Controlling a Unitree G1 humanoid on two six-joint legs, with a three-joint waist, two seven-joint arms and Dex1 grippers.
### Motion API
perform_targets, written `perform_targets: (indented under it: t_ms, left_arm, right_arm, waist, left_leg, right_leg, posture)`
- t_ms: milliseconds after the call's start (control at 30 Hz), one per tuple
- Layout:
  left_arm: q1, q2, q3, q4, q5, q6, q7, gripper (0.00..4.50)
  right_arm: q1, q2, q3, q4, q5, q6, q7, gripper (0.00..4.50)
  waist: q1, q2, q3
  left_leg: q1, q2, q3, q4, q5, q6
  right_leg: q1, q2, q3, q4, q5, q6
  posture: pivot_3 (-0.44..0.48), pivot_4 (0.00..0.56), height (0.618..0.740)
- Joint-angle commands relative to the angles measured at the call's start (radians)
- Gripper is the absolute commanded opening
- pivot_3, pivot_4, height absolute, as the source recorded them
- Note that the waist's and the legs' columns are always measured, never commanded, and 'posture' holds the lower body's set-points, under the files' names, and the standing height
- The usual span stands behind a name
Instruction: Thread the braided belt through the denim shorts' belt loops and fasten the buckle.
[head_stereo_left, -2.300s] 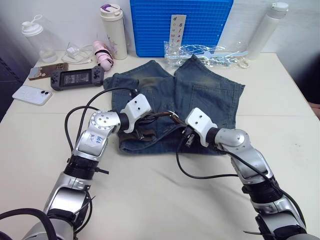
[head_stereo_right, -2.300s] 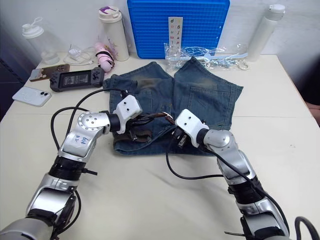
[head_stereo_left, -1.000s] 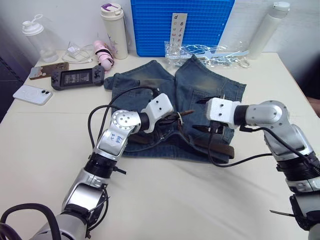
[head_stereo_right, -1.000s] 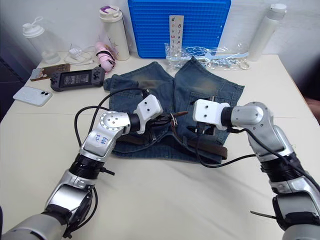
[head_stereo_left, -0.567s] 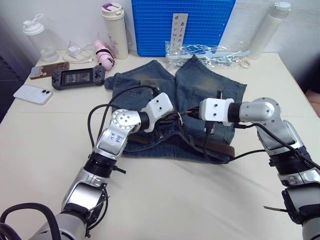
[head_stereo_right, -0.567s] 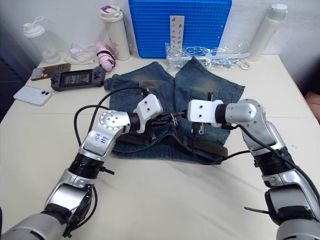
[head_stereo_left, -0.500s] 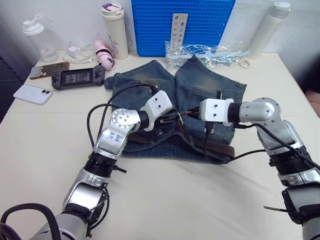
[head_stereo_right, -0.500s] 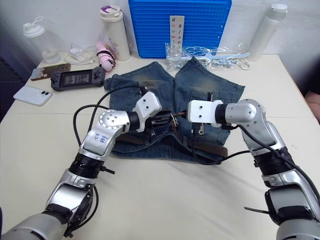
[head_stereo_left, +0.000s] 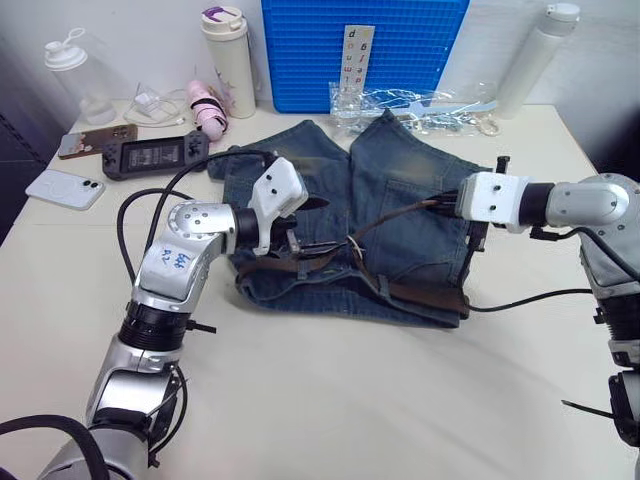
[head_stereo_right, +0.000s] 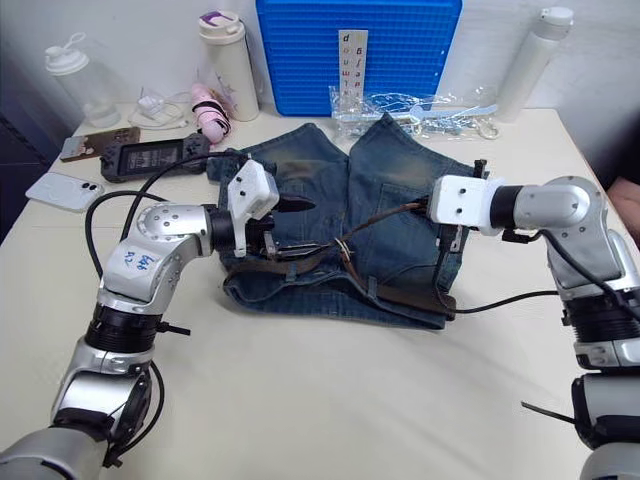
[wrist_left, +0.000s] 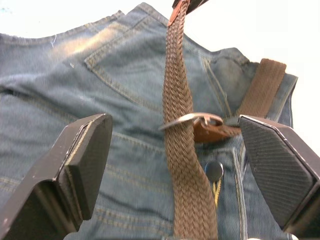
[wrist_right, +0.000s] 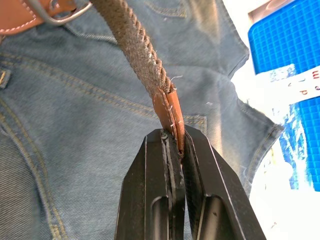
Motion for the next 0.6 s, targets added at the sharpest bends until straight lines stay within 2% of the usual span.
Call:
perform_targets:
  t_ms: [33,133,233,267,333,533,567,600]
  left_arm:
    - [-0.044,-0.03,-0.025,0.005,0.023,-0.039,0.041,4.39]
    - [-0.072,-0.094,-0.059,0.051,0.058,-0.07,0.105,4.39]
    - [-0.086,-0.115,-0.103,0.089,0.12,-0.119,0.142,4.39]
    - [-0.094,-0.129,-0.1,0.102,0.124,-0.126,0.158,3.83]
    - [-0.108,-0.153,-0.091,0.121,0.124,-0.129,0.179,3.11]
    - [-0.114,-0.175,-0.093,0.133,0.116,-0.129,0.178,0.38]
    - [-0.113,-0.177,-0.091,0.131,0.112,-0.126,0.177,0.07]
    - [-0.112,-0.179,-0.09,0.129,0.11,-0.123,0.176,0.07]
  right_arm:
    - [-0.063,0.021,-0.022,-0.039,0.022,0.018,0.002,0.0]
    - [-0.088,0.055,0.008,-0.062,0.012,0.044,0.013,0.0]
    - [-0.091,0.07,0.02,-0.07,0.002,0.056,0.019,0.0]
    - [-0.092,0.075,0.022,-0.069,0.001,0.058,0.02,0.0]
    - [-0.092,0.079,0.025,-0.07,0.0,0.059,0.02,0.0]
    - [-0.072,0.076,0.028,-0.069,-0.009,0.054,0.014,0.0]
    - [-0.067,0.077,0.027,-0.067,-0.016,0.053,0.004,0.0]
    - [-0.063,0.078,0.026,-0.065,-0.021,0.052,-0.003,0.0]
  waist:
    - [0.0,0.0,0.0]
    - [0.001,0.0,0.0]
    - [0.001,0.0,0.0]
    - [0.001,0.0,0.0]
    - [0.001,0.0,0.0]
    - [0.001,0.0,0.0]
    - [0.0,0.0,0.0]
    - [0.0,0.0,0.0]
  left_leg:
    - [0.0,0.0,0.0,0.0,0.0,0.0]
    - [0.0,0.0,0.0,0.0,0.0,0.0]
    - [-0.001,0.0,0.0,0.0,0.0,0.0]
    - [-0.001,0.0,0.0,0.0,0.0,0.0]
    - [-0.002,0.0,0.0,0.0,0.0,0.0]
    - [-0.002,0.0,-0.001,0.001,0.0,0.0]
    - [-0.002,0.0,-0.001,0.001,0.0,0.0]
    - [-0.002,0.0,-0.001,0.001,0.0,0.0]
  right_leg:
    - [0.0,0.0,0.0,0.0,0.0,0.0]
    - [0.0,0.0,0.0,0.0,0.0,0.0]
    - [0.0,0.0,0.0,0.0,0.0,0.0]
    - [0.0,0.0,-0.001,0.0,0.0,0.0]
    - [-0.001,0.0,-0.001,0.0,0.0,0.0]
    - [-0.001,0.0,-0.002,0.0,0.0,0.0]
    - [-0.001,0.0,-0.002,0.0,0.0,0.0]
    - [-0.001,0.0,-0.002,0.0,0.0,0.0]
  posture:
    - [0.0,0.15,0.689]
    - [0.0,0.15,0.689]
    - [0.0,0.15,0.689]
    - [0.0,0.15,0.689]
    - [0.0,0.15,0.689]
    - [0.0,0.15,0.689]
    - [0.0,0.15,0.689]
    - [0.0,0.15,0.689]
